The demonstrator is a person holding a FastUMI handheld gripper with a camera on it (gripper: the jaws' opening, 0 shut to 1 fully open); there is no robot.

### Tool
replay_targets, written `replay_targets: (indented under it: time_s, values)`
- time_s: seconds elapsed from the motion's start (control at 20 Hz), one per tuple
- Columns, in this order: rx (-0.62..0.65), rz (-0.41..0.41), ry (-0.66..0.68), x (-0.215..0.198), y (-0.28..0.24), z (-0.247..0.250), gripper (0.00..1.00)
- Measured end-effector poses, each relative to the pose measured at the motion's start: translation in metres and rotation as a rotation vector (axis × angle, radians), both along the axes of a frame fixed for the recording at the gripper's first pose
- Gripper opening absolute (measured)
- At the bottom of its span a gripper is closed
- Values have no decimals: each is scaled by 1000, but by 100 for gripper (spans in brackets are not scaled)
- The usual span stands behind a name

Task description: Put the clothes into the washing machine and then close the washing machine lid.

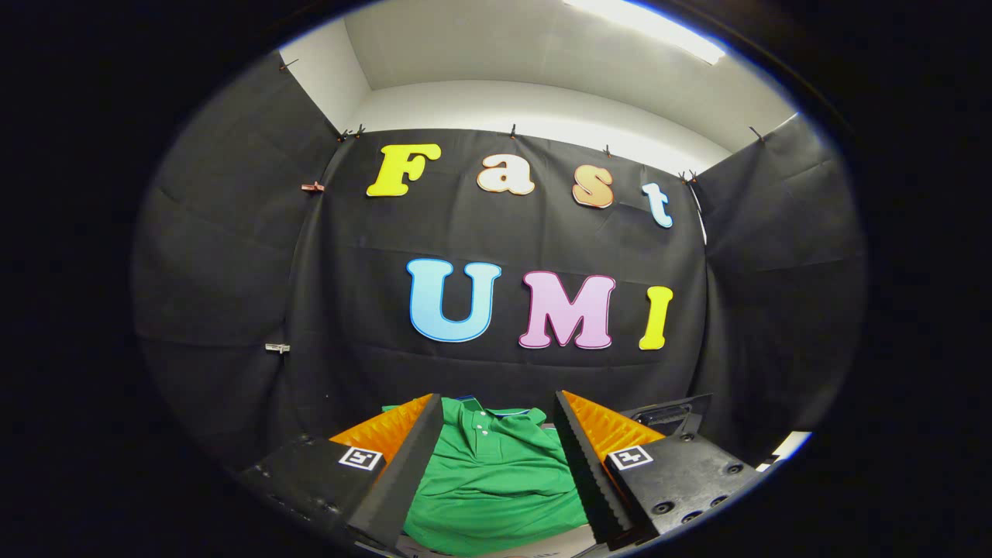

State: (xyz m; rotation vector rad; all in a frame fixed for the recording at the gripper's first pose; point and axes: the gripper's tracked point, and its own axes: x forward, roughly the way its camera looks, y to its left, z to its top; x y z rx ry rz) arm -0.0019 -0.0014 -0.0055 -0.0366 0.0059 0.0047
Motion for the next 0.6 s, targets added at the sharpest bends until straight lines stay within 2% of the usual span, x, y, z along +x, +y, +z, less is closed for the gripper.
replay_targets:
  time_s: [0.35,0.6]
  values:
    - [-16,-9,15,0,-3,2,90]
    - [-1,-5,91,10,-6,-8,90]
